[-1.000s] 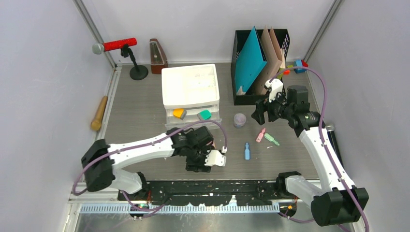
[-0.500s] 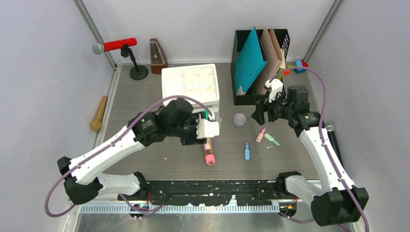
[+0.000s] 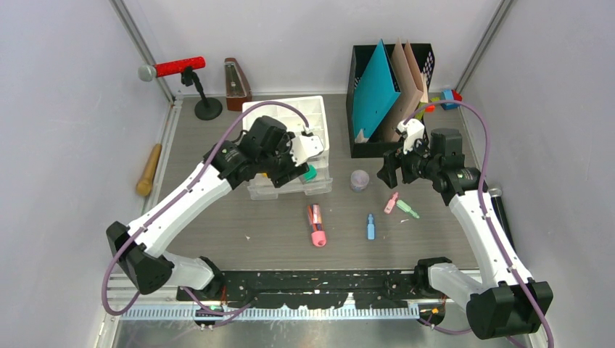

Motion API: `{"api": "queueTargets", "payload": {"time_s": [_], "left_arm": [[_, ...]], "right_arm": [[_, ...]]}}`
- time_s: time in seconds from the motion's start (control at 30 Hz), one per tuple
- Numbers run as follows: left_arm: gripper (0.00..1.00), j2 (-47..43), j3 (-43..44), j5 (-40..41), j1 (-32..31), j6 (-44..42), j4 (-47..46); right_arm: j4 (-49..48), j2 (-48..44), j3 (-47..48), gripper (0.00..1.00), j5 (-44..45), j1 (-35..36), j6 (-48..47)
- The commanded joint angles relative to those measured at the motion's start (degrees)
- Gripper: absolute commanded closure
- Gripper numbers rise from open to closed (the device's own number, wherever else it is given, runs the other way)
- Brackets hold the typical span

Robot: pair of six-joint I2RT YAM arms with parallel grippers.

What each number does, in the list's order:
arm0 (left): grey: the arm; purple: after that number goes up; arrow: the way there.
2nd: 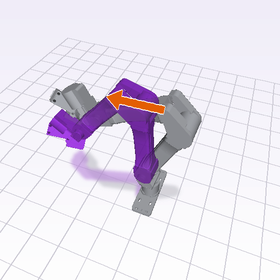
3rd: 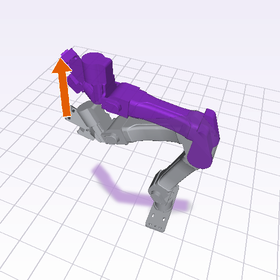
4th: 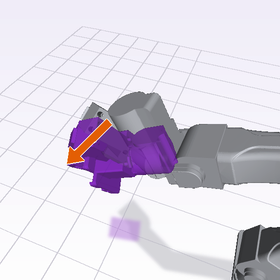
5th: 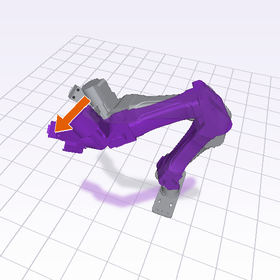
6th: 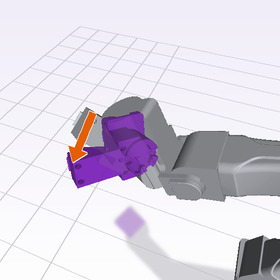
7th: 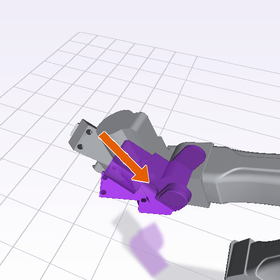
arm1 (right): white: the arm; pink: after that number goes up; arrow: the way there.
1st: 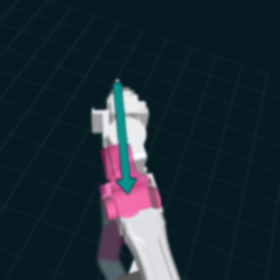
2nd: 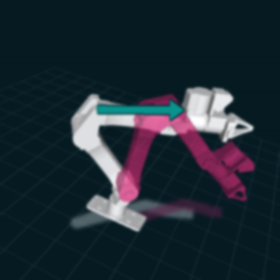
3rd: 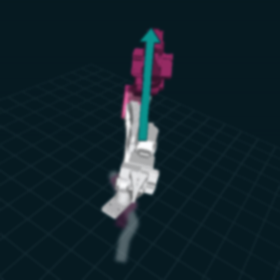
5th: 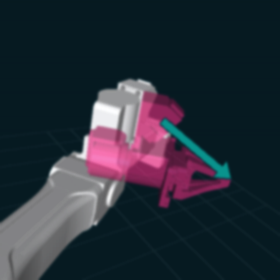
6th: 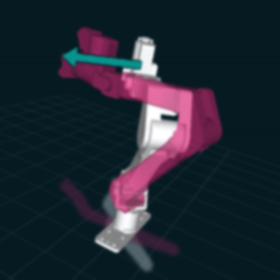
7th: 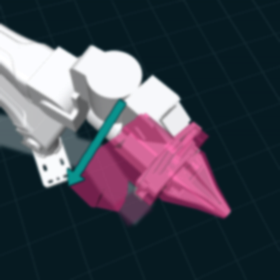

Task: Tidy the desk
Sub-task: Place the stationery in the drawer.

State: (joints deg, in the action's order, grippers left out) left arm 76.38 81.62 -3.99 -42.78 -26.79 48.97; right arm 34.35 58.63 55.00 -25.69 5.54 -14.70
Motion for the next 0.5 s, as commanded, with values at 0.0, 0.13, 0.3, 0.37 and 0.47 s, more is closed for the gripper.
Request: {"api": "queueTargets", "payload": {"time_s": [0.0,0.13,0.3,0.37,0.47], "left_arm": [[0.57,1.0,0.8,0.9,0.2,2.6,-2.7],[0.56,1.7,0.8,1.3,0.2,3.6,-1.8],[0.55,3.0,0.5,2.6,0.2,4.7,-1.5],[0.52,3.5,0.4,3.3,0.2,4.8,-1.5],[0.47,4.1,0.3,3.5,0.2,5.2,-1.6]], "right_arm": [[-0.9,-0.5,-0.1,0.17,-1.1,-0.2,-0.6],[-0.8,-0.4,-0.1,0.17,-1.2,-0.2,-0.7],[-0.5,-0.1,0.1,0.17,-1.4,-0.2,-0.8],[-0.4,-0.1,0.1,0.17,-1.4,-0.2,-0.9],[-0.3,-0.1,0.1,0.17,-1.5,-0.2,-0.9]]}}
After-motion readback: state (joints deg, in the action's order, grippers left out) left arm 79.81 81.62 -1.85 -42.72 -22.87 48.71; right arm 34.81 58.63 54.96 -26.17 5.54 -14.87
